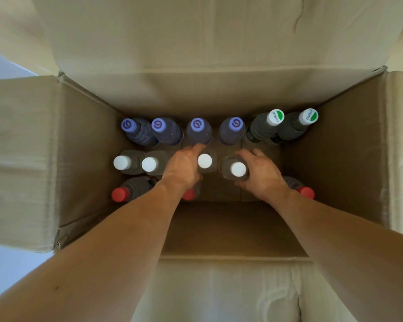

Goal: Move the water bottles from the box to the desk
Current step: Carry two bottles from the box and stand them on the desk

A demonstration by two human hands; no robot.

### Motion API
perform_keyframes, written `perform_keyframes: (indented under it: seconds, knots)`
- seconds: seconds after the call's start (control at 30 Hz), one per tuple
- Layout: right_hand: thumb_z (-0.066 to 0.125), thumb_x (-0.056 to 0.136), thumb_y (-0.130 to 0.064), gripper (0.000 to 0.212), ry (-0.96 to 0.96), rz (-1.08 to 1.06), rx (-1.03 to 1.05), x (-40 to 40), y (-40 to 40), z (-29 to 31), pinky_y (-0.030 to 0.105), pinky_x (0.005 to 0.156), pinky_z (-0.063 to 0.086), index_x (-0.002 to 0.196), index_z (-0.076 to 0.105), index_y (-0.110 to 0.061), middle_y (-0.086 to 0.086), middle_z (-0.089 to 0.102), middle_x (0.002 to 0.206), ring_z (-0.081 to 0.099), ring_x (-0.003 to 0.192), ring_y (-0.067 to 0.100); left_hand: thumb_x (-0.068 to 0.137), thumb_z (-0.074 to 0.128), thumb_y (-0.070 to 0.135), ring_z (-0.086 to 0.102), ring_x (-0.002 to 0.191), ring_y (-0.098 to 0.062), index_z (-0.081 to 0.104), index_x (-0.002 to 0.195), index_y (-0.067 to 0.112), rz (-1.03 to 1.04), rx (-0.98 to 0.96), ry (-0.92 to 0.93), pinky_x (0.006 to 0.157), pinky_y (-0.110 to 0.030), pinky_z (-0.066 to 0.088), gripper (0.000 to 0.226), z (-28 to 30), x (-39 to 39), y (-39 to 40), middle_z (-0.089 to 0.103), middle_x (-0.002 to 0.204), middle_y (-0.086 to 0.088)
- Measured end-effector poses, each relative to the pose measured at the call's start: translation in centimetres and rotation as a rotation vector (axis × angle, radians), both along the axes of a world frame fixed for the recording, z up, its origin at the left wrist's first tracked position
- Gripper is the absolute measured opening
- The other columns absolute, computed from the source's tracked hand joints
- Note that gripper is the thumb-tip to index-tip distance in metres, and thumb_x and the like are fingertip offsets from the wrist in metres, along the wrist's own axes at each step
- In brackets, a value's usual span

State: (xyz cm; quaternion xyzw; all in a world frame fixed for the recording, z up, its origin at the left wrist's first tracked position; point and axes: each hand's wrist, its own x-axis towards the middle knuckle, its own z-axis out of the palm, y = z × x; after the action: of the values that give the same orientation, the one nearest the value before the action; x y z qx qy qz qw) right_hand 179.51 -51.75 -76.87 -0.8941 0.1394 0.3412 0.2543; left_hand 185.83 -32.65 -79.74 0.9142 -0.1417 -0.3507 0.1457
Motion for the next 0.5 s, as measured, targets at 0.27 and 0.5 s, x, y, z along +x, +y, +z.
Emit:
perform_keyframes:
  seconds: [0.27,0.5]
  knots:
    - [0.089,0.069,-0.017,0.074,-0.045,-0.098,0.067,-0.2,0.1,-3.5,0.038,0.093,0.050,0.132,0.052,-0.024,0.006,0.063,0.127,0.059,0.118,0.030,0.081,0.075,0.011,0.064,0.098,-0.036,0.053,0.123,0.015,0.074,-0.130,-0.029,0.072,-0.033,0.042,0.047,-2.1,0.1,-0.4,0.068,0.104,-0.013]
    - [0.091,0.062,-0.015,0.071,0.056,-0.428,0.366,0.7,-1.8,1.1,0.041,0.105,0.047,0.125,0.062,-0.028,-0.006,0.068,0.120,0.060,0.115,0.016,0.064,0.089,0.011,0.066,0.098,-0.013,0.059,0.113,0.021,0.401,-0.368,0.241,0.089,-0.033,0.054,0.058,4.1,0.5,0.8,0.069,0.101,0.005]
